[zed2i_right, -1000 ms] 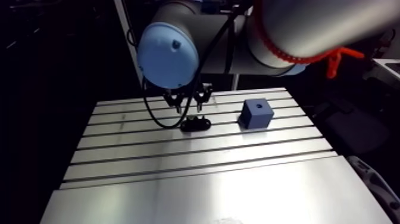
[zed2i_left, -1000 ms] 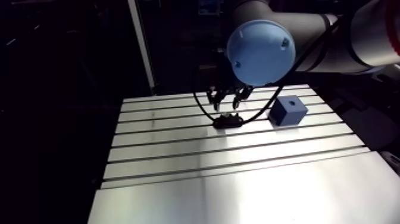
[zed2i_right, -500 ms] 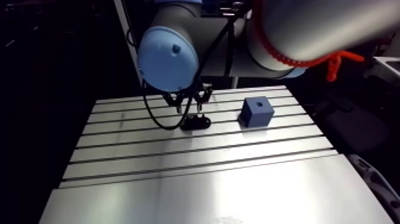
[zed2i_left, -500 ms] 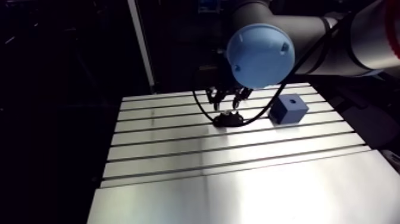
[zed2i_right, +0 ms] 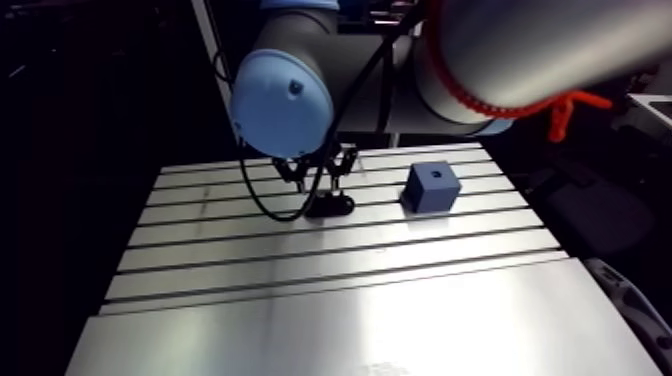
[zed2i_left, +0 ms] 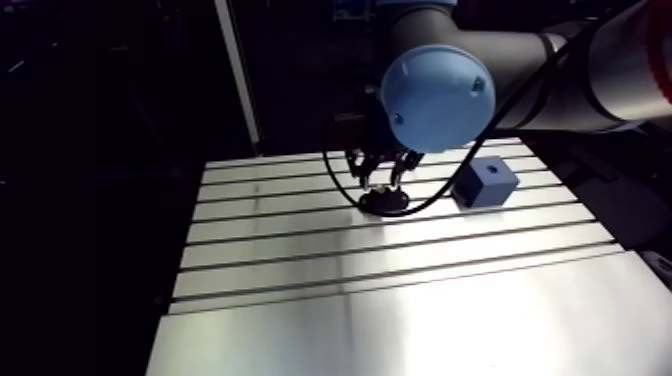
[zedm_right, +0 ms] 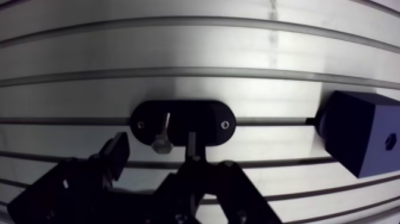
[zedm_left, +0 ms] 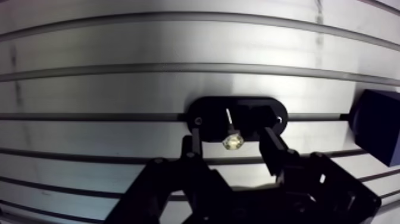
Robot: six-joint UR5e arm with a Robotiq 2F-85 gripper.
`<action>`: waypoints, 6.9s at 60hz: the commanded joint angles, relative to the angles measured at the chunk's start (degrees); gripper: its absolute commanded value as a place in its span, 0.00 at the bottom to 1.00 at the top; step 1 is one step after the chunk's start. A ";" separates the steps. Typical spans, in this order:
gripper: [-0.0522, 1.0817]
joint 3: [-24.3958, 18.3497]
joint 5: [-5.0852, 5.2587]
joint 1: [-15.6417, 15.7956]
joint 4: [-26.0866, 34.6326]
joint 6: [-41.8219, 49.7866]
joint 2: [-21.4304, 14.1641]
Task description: Pick up the M10 bolt and insert it into the hex recess until seated.
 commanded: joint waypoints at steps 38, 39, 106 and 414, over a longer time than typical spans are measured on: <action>0.42 0.49 -0.02 -0.05 -0.06 0.14 0.10; 0.42 0.49 -0.02 -0.06 -0.06 0.14 0.10; 0.48 0.67 0.07 -0.42 -1.02 -0.03 0.44; 0.71 -25.43 -2.18 -9.95 42.42 -9.71 -7.75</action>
